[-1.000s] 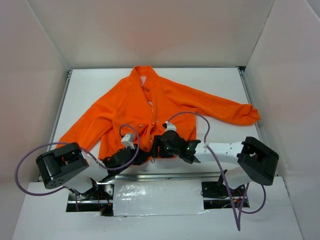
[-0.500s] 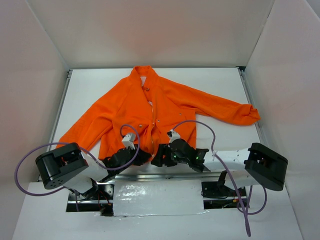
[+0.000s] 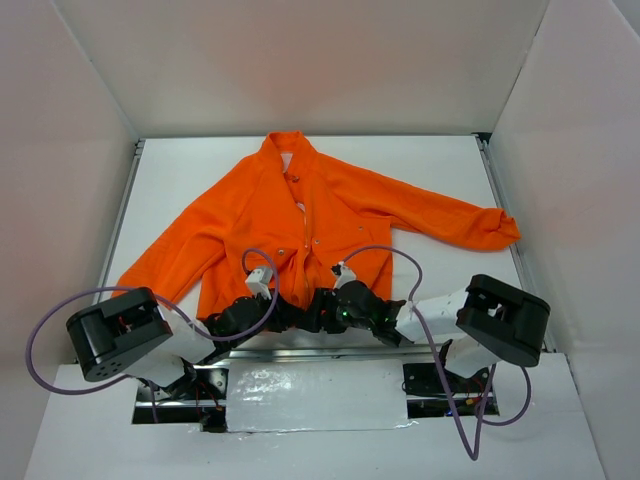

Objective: Zip up the jacket

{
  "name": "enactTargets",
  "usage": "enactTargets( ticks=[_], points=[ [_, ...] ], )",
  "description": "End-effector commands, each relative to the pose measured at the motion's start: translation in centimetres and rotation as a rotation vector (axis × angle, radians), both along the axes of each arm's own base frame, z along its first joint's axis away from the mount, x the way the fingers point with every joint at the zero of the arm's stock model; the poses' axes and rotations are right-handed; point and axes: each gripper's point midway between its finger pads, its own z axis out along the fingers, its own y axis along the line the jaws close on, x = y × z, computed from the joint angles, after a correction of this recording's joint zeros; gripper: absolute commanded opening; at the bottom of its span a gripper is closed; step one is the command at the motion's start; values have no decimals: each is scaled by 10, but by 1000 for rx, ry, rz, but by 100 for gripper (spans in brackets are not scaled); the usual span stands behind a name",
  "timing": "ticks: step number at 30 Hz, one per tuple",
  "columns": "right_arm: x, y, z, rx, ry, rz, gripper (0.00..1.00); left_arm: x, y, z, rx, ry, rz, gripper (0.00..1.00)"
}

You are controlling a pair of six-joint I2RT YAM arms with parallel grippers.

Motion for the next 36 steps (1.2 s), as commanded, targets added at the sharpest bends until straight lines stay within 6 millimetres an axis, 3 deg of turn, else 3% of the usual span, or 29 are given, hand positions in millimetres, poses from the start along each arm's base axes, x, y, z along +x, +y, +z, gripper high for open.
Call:
enactTargets(
  ticks=[1, 12, 22, 29, 36],
  points=[
    [4, 1, -6, 8, -6, -30, 67, 2, -10, 21, -64, -46, -24, 0],
    [8, -13, -21, -34, 25, -124, 66, 1, -13, 25, -79, -48, -36, 0],
    [13, -31, -31, -123, 26, -248, 71, 0, -16, 29, -91, -49, -47, 0],
    [14, -26, -33, -105, 5, -232, 72, -1, -17, 34, -102, -50, -53, 0],
    [9, -10, -21, -16, -36, -156, 70, -1, -18, 38, -114, -53, -58, 0]
  ],
)
